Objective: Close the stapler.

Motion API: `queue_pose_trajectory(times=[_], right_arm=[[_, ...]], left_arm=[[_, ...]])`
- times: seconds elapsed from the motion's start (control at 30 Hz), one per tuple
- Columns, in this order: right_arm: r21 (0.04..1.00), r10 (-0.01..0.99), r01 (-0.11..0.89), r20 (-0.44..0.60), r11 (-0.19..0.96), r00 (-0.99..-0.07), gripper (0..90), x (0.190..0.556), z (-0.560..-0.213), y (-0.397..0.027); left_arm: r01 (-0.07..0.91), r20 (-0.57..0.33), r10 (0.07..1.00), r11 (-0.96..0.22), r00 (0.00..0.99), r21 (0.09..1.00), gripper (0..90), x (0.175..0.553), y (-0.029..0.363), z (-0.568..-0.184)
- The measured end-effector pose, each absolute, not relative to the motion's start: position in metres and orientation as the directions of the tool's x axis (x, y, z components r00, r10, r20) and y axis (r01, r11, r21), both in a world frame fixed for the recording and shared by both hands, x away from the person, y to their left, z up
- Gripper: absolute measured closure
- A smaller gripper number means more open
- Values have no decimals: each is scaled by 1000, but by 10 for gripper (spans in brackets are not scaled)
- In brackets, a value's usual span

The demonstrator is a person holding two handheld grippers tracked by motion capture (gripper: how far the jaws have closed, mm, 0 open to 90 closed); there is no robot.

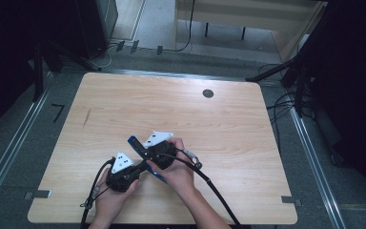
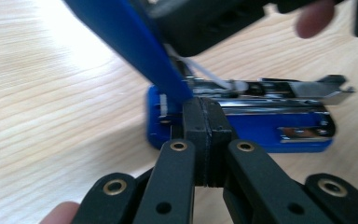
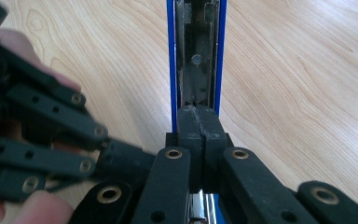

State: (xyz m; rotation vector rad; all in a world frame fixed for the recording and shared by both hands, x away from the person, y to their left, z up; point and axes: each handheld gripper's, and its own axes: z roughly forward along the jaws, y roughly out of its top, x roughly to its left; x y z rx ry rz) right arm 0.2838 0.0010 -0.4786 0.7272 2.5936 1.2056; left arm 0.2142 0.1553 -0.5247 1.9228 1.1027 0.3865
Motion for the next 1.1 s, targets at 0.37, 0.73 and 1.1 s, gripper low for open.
queue_pose_trajectory(times=[0.37, 0.73, 1.1], right_arm=[[774, 512, 352, 42, 527, -858, 900, 279, -477, -7], [784, 518, 361, 59, 505, -853, 900, 275, -476, -18], [789, 524, 368, 69, 492, -849, 900, 271, -477, -27]], left_arm=[[532, -137, 787, -267, 602, 803, 900, 211, 139, -531], [537, -120, 784, -297, 609, 789, 900, 212, 133, -532], [543, -119, 780, -308, 614, 781, 900, 212, 131, -532]])
